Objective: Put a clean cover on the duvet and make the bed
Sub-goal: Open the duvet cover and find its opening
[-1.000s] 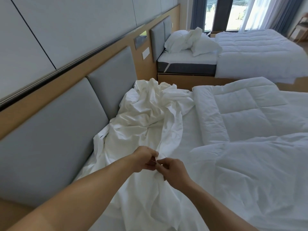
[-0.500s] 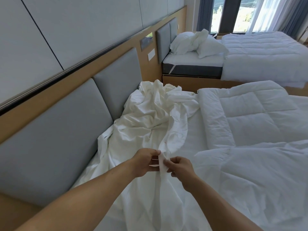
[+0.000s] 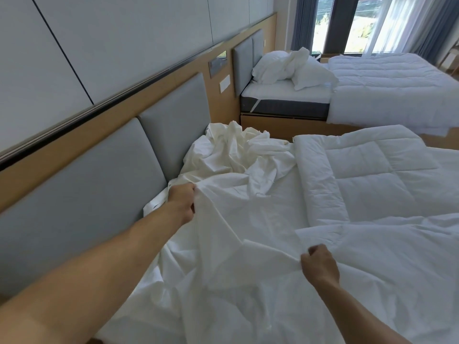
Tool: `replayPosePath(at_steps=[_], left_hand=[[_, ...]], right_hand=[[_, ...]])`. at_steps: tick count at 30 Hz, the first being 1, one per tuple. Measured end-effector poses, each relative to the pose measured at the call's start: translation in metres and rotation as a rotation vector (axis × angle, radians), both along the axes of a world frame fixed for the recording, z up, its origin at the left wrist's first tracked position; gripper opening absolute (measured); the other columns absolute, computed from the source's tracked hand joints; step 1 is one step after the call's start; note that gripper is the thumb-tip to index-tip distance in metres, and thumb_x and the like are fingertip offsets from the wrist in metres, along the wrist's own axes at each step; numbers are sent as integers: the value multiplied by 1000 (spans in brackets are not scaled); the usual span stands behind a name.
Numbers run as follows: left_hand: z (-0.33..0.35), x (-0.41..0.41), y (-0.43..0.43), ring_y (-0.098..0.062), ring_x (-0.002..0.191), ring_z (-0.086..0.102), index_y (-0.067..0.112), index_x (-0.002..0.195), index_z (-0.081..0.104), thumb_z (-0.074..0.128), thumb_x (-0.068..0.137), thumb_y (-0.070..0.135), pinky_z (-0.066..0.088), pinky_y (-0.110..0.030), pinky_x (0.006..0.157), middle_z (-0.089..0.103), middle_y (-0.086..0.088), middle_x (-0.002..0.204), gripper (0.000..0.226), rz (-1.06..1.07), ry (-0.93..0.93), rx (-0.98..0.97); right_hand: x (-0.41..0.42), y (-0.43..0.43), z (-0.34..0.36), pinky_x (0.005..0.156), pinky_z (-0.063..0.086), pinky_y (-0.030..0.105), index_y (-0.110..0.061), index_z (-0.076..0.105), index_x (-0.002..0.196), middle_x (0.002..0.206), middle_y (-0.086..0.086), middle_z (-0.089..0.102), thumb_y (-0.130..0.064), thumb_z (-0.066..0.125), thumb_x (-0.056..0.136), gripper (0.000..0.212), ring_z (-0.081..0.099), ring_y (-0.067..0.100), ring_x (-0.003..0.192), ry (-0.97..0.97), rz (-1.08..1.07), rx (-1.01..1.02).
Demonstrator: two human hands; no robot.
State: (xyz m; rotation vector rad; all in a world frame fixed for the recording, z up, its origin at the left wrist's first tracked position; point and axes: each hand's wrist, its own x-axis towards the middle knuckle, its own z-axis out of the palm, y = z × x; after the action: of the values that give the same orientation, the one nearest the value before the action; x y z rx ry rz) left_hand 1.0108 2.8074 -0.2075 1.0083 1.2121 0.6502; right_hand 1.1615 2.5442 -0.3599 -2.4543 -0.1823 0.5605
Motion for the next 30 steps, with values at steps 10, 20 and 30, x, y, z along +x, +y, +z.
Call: replayPosePath(at_steps=[10,20,30], left_hand=[[27,50,-71,-28,69,65,-4,88,60,46,99,-2,59,-32,57,66,-17,78,19,-351,-163,-91],[47,52,-17,-24,62,71,-3,95,63,47,101,3,58,-29,53,72,-15,76,19,-273,-214,-2],[-1,-3,-27,-25,105,64,18,130,57,74,76,35,54,-43,85,64,-7,122,59,-1177,189,-12]], right_hand=[[-89,83,81,94,47,26,-31,45,132,118,-16,59,-50,72,83,59,57,5,108,100,296,584],[-76,67,89,64,39,28,-11,49,79,79,2,49,-22,44,102,26,46,15,71,273,128,610],[-59,71,170,83,59,48,4,67,113,103,26,70,-27,54,101,36,71,35,90,582,119,861]])
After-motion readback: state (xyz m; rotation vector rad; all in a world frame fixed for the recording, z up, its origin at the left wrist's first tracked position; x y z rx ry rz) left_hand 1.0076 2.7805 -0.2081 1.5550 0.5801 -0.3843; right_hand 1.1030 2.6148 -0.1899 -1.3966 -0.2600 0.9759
